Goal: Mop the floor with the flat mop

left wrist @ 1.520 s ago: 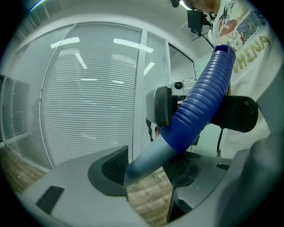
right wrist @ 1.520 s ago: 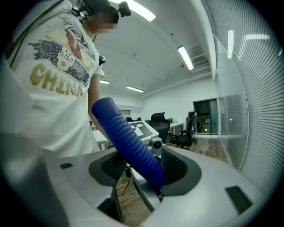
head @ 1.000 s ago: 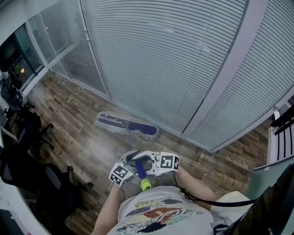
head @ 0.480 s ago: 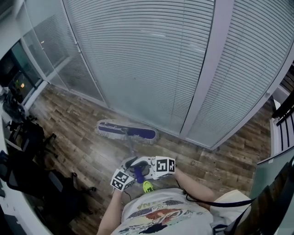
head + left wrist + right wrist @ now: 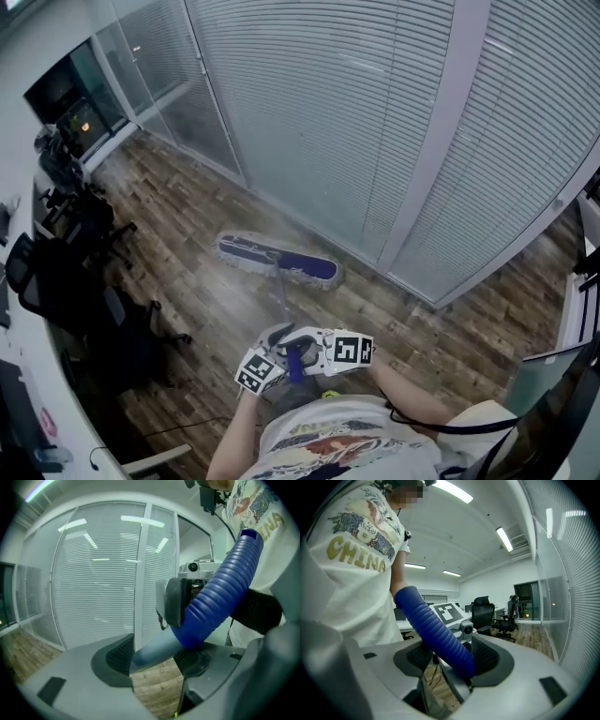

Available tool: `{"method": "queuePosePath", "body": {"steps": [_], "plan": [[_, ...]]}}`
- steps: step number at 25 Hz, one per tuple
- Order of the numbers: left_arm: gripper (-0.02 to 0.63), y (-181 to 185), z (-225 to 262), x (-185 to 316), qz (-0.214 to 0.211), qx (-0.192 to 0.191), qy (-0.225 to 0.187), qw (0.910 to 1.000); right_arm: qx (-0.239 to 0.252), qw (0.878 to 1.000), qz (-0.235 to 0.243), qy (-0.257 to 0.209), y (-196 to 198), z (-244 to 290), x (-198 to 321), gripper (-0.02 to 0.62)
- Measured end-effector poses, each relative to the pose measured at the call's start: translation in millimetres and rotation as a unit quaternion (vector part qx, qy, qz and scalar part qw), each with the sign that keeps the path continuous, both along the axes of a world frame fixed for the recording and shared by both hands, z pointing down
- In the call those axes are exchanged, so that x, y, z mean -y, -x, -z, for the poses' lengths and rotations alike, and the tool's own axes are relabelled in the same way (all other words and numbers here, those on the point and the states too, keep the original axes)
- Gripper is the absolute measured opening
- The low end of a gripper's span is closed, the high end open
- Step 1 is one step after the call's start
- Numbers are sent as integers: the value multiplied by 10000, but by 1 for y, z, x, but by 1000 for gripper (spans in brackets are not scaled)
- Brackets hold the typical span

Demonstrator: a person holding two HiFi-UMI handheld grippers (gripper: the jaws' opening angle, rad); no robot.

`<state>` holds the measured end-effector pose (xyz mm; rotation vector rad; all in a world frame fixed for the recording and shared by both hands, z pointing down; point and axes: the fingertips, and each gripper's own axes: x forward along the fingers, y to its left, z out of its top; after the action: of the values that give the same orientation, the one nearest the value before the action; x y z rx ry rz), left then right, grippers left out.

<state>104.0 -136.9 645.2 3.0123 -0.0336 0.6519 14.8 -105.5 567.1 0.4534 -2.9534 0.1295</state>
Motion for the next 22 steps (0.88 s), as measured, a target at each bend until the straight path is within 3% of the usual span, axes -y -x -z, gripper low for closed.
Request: {"method": "queuePosePath", "body": {"steps": [6,13,22], "plan": [[225,15,-2,-72,227,63,8,9997,44,9996,273,24,11,3,-77,236],[225,21,10,-121,382,77,48,9992,95,9987,506,10,18,11,-127,236],[225,104,7,-178,789,-55,134,9968,-31,9943,1068,36,101,9,-191,236]]}}
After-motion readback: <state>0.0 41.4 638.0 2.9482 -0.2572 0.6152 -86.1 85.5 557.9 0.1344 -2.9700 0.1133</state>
